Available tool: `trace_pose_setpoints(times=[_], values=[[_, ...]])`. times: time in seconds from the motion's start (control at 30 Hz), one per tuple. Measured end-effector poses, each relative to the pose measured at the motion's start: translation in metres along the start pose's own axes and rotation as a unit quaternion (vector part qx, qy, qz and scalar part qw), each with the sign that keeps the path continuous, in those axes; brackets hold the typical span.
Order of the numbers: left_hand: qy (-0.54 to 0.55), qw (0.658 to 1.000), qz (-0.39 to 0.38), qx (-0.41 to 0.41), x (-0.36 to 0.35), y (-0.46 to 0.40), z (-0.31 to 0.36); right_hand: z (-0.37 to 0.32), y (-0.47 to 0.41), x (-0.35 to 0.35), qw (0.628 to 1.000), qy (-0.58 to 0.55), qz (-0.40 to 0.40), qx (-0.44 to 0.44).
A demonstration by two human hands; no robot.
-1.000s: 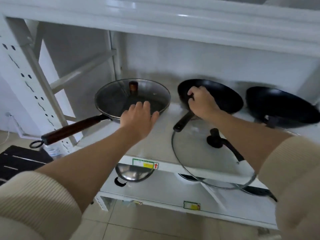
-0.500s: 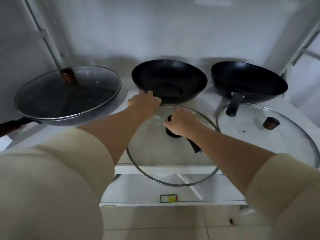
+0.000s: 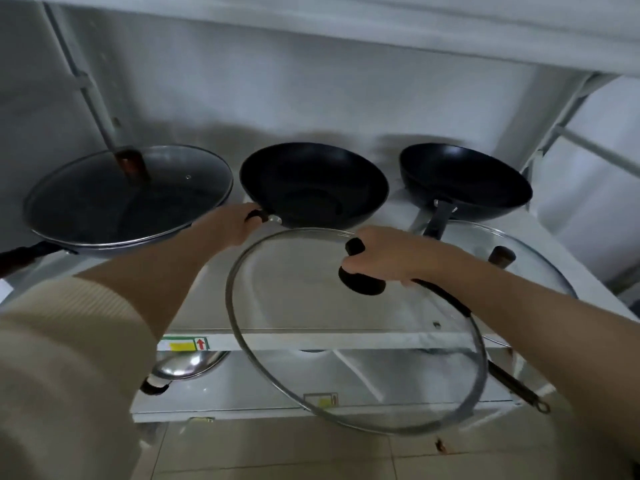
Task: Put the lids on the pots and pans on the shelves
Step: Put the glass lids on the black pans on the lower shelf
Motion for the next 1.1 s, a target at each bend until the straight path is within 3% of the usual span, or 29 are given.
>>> trace_pose_setpoints(times=[0.17, 0.33, 0.53, 0.73, 0.93, 1.1], values=[[0.124, 0.992, -0.015, 0.018, -0.004, 0.022, -0.004, -0.006, 0.027, 0.010, 0.999, -0.043, 0.019, -0.002], [0.047, 0.996, 0.057, -0.047, -0.008, 0.029, 0.004, -0.027, 0.040, 0.032, 0.995, -0.032, 0.091, 0.016], [0.017, 0.997, 0.033, -0.062, -0.014, 0.045, -0.009, -0.045, 0.000, 0.055, 0.991, -0.053, 0.119, 0.023], [-0.003, 0.996, -0.001, 0.089, -0.019, 0.032, -0.011, -0.050, -0.047, 0.092, 0.986, 0.001, 0.167, 0.005], [-0.044, 0.990, -0.014, 0.136, -0.018, 0.015, -0.007, -0.047, -0.096, 0.106, 0.972, 0.076, 0.222, -0.015], [-0.064, 0.992, 0.013, 0.110, -0.014, 0.008, -0.020, -0.038, -0.121, 0.103, 0.969, 0.062, 0.240, -0.011]])
Point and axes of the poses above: each hand's wrist, its own y-axis away from the middle knuckle, its own x-axis out of the back of the hand, z = x × y, the point moved 4 cm from there along -y, towards the middle knuckle, and after that the axes turned 11 degrees about -z, right-handed, at the moved point
